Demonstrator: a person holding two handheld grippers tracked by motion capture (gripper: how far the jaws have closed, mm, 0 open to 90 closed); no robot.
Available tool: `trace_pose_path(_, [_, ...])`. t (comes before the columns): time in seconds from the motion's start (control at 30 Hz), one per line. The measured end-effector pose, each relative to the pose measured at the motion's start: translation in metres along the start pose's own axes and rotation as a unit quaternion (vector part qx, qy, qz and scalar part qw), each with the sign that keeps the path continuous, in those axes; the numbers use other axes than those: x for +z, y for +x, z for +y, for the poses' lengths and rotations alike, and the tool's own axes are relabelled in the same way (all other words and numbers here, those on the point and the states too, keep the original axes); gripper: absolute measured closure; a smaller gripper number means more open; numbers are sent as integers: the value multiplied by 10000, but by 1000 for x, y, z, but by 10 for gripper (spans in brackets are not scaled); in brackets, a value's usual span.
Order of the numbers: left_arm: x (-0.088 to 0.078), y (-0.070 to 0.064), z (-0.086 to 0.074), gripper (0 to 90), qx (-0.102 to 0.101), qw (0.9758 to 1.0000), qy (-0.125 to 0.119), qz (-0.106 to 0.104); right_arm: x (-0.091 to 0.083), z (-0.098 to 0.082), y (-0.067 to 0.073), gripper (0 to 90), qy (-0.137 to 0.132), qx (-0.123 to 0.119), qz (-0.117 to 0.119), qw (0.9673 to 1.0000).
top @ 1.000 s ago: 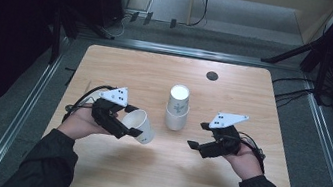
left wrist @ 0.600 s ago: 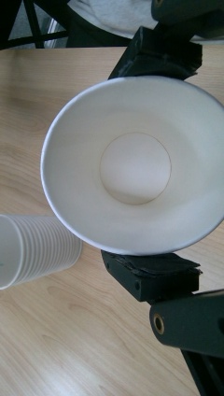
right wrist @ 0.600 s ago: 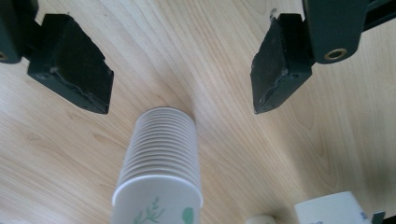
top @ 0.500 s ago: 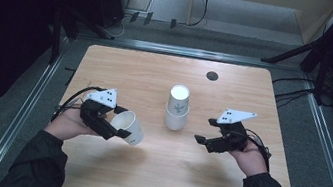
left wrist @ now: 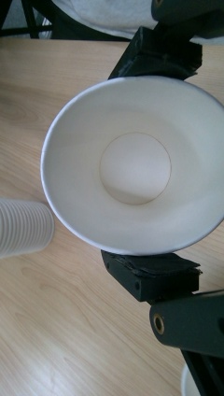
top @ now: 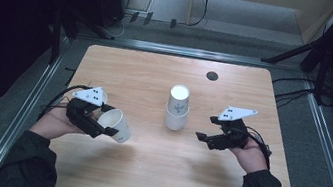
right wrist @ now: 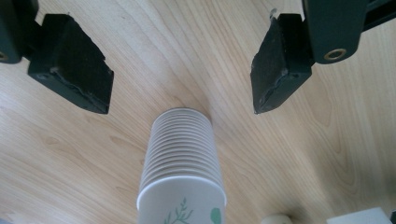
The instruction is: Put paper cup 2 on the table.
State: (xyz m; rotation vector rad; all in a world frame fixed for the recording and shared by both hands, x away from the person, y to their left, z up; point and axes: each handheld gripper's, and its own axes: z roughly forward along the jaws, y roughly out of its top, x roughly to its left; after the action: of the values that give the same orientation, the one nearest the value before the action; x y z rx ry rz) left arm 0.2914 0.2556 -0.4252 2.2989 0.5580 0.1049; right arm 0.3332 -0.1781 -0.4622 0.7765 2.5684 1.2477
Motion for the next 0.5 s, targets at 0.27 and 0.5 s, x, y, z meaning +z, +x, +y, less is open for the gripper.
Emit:
trace_pose_path(0.27, [-11,7,-13,235,-87,9998,41,163,0,-1,-1,213,39,23,-99,9999])
trace_pose_path(0.5, [-16,11,-23,235,-99,9996,149,208,-3,0,0,214,-125,69,-11,9999])
